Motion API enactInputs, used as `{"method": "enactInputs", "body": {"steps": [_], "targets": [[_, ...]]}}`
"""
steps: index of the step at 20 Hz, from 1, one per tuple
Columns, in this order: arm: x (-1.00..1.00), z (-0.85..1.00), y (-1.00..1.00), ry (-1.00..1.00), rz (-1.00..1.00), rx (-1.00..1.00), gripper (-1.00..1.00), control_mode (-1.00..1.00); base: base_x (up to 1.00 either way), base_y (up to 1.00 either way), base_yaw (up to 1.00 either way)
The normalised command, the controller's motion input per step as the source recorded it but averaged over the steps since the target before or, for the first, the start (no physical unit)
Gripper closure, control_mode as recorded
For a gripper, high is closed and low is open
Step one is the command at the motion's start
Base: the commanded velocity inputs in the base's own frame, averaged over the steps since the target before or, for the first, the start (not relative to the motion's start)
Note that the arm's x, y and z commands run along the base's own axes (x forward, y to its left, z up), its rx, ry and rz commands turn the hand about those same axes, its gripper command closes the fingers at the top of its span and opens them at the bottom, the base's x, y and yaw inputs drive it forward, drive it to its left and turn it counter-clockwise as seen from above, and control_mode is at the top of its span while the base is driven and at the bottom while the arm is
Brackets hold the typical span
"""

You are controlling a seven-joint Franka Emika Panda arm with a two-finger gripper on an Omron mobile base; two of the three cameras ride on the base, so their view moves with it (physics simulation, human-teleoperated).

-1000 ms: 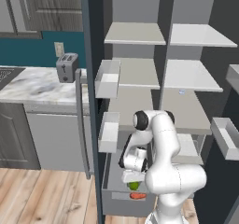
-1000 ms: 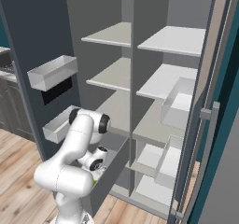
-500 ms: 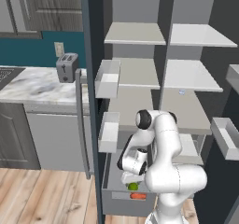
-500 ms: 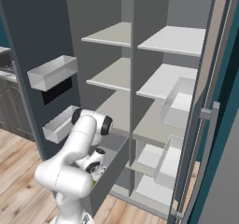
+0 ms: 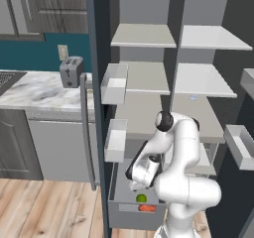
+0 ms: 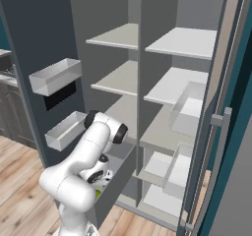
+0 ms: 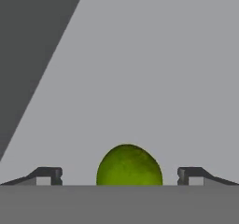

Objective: Take the lime and sweet potato from the fridge shelf and place them in the freezer drawer to begin freezing them.

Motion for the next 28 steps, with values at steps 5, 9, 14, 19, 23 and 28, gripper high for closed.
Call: {"method": "enactInputs", "body": {"steps": [5,9,14,19,23,28], "targets": [[-0.04,0.70,-0.23,-0.13,-0.07,0.00,-1.00,-1.00,0.00,0.00,0.00],[0.00,0.80,-0.26,-0.06,-0.11,0.00,-1.00,-1.00,0.00,0.00,0.00],[0.00,0.96,-0.12,0.00,-0.15,0.00,-1.00,-1.00,0.00,0.00,0.00],[0.00,0.93,-0.18,0.01,-0.14,0.00,-1.00,-1.00,0.00,0.00,0.00],[0.00,0.89,-0.17,0.04,-0.13,0.00,-1.00,-1.00,0.00,0.00,0.00],[0.00,0.81,-0.25,0.06,-0.11,0.00,-1.00,-1.00,0.00,0.00,0.00]]}}
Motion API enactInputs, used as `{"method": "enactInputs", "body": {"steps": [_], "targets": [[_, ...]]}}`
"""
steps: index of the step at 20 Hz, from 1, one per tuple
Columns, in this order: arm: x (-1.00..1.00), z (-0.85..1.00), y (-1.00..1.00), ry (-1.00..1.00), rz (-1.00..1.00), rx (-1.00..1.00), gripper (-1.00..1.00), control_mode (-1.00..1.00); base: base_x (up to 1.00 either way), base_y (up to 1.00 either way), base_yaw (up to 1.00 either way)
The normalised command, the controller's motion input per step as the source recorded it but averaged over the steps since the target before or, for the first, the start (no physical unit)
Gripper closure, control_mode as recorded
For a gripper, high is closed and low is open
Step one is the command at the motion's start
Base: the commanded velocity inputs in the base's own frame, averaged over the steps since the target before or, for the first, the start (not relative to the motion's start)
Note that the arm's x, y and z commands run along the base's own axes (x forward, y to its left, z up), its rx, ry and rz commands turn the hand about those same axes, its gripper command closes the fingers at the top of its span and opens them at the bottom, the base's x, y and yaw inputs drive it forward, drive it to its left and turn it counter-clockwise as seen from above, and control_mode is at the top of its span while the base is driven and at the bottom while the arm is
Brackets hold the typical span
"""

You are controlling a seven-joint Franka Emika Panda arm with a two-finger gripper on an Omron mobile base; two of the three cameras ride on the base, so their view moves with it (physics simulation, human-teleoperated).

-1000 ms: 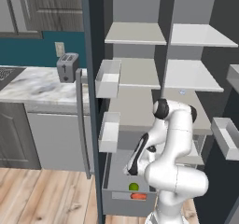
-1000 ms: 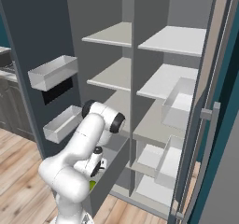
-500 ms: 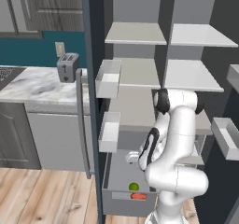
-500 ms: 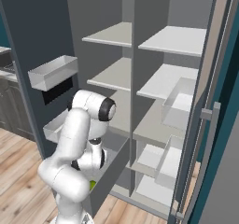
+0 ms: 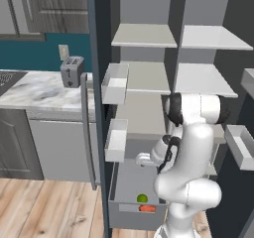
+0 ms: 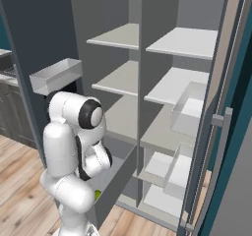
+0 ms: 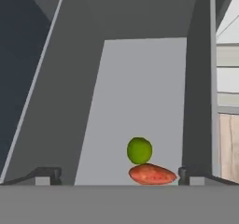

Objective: Take the lime and sweet potato from the fridge shelf and place them in the freezer drawer to begin freezing them.

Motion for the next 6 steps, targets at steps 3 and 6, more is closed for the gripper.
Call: {"method": "enactInputs", "body": {"steps": [3,6], "targets": [[-0.02,0.68,-0.31,0.02,-0.07,0.00,-1.00,-1.00,0.00,0.00,0.00],[-0.13,0.60,-0.30,0.00,-0.06,0.00,-1.00,-1.00,0.00,0.00,0.00]]}}
